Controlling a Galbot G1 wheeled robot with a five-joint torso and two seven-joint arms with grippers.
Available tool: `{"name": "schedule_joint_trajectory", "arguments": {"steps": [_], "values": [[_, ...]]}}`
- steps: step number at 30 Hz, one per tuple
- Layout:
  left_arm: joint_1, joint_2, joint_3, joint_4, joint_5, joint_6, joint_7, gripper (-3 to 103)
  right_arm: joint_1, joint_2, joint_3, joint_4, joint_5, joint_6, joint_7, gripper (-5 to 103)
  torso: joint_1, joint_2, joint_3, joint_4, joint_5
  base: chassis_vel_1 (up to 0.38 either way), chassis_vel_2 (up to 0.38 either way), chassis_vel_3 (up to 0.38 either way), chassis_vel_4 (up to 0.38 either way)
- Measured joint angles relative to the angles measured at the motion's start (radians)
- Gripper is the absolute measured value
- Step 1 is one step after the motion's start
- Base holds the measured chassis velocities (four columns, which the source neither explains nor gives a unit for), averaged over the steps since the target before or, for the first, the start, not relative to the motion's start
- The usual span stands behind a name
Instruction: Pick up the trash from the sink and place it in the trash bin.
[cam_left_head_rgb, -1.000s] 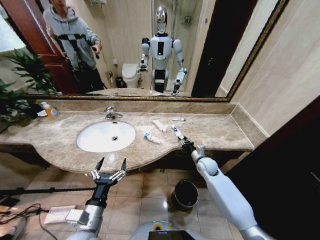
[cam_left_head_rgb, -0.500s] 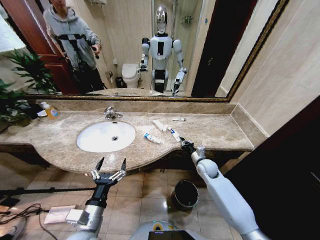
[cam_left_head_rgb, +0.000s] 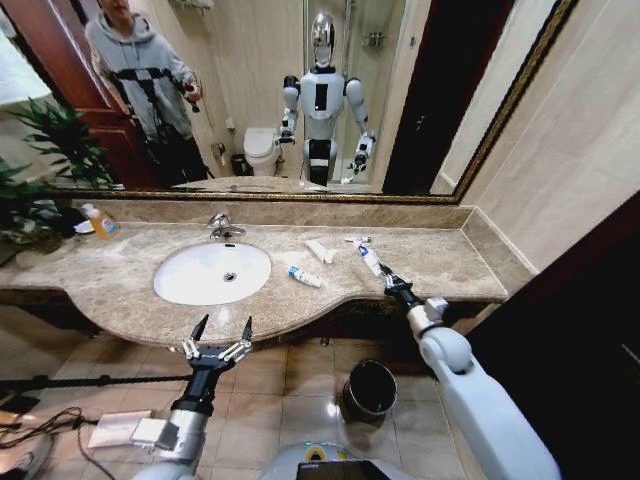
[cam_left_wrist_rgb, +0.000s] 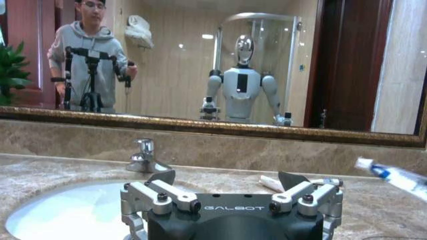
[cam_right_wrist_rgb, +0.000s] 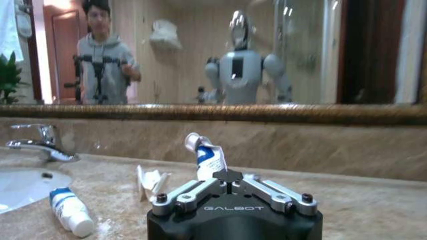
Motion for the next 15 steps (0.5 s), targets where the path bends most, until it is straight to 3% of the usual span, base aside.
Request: {"name": "schedule_joint_trajectory", "arguments": {"steps": [1, 4, 5, 6, 8, 12, 15], "values": [[0.000, 0.000, 0.000, 0.000, 0.000, 0.000, 0.000, 100, 0.000, 0.000, 0.000, 0.000, 0.000, 0.000, 0.000, 0, 0.000, 0.000, 0.000, 0.0000, 0.0000, 0.000, 0.000, 0.000, 0.000], [0.000, 0.000, 0.000, 0.000, 0.000, 0.000, 0.000, 100, -0.144, 0.052, 0.047, 0.039, -0.076, 0.169, -0.019, 0, 0.000, 0.000, 0.000, -0.0001, 0.0001, 0.000, 0.000, 0.000, 0.000], [0.000, 0.000, 0.000, 0.000, 0.000, 0.000, 0.000, 100, -0.144, 0.052, 0.047, 0.039, -0.076, 0.169, -0.019, 0, 0.000, 0.000, 0.000, -0.0001, 0.0001, 0.000, 0.000, 0.000, 0.000], [0.000, 0.000, 0.000, 0.000, 0.000, 0.000, 0.000, 100, -0.233, 0.090, 0.057, 0.049, -0.103, 0.249, -0.017, 0, 0.000, 0.000, 0.000, 0.0000, -0.0002, 0.000, 0.000, 0.000, 0.000], [0.000, 0.000, 0.000, 0.000, 0.000, 0.000, 0.000, 100, -0.269, 0.108, 0.057, 0.045, -0.116, 0.285, -0.009, 0, 0.000, 0.000, 0.000, -0.0001, 0.0000, 0.000, 0.000, 0.000, 0.000], [0.000, 0.000, 0.000, 0.000, 0.000, 0.000, 0.000, 100, -0.383, 0.182, 0.058, -0.068, -0.217, 0.466, 0.024, 0, 0.000, 0.000, 0.000, -0.0001, 0.0000, 0.000, 0.000, 0.000, 0.000], [0.000, 0.000, 0.000, 0.000, 0.000, 0.000, 0.000, 100, -0.411, 0.189, 0.037, -0.162, -0.222, 0.509, 0.026, 0, 0.000, 0.000, 0.000, -0.0002, 0.0001, 0.000, 0.000, 0.000, 0.000]]}}
